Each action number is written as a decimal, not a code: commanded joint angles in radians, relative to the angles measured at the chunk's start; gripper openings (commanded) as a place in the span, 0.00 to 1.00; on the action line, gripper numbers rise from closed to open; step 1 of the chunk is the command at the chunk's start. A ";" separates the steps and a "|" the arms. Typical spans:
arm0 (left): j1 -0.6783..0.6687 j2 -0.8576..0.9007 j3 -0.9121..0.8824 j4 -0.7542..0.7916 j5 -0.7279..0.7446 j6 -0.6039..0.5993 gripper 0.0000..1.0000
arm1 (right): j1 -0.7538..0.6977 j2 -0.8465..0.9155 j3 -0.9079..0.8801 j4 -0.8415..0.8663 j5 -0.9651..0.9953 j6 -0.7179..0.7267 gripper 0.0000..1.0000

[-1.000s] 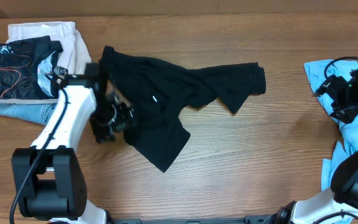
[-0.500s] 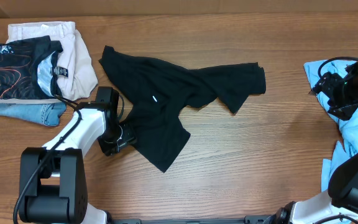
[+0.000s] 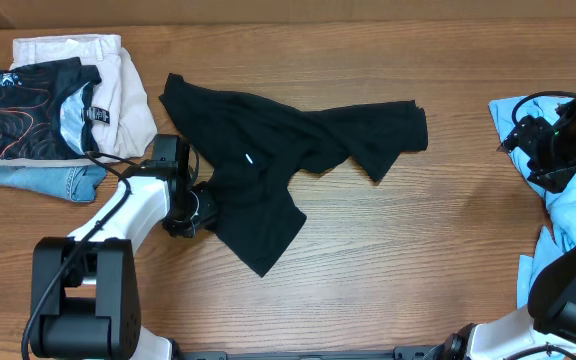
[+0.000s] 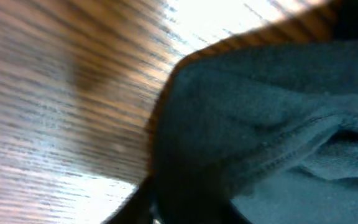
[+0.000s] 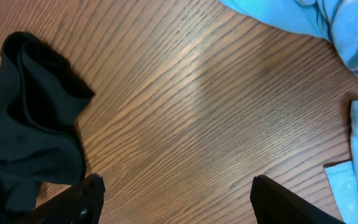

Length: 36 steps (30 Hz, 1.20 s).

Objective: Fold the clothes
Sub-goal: 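Grasp the T-shirt's right side with the right gripper and pull rightward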

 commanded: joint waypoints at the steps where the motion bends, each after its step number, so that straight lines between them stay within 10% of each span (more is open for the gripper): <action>1: -0.006 0.034 -0.030 -0.014 0.040 0.001 0.04 | 0.004 -0.022 0.024 0.002 0.006 -0.004 0.79; 22: 0.365 -0.410 0.228 -0.346 0.035 0.185 0.04 | 0.371 -0.022 -0.006 -0.091 -0.121 -0.195 0.78; 36: 0.359 -0.393 0.227 -0.353 0.035 0.185 0.04 | 0.851 -0.018 -0.285 0.228 -0.002 -0.209 0.78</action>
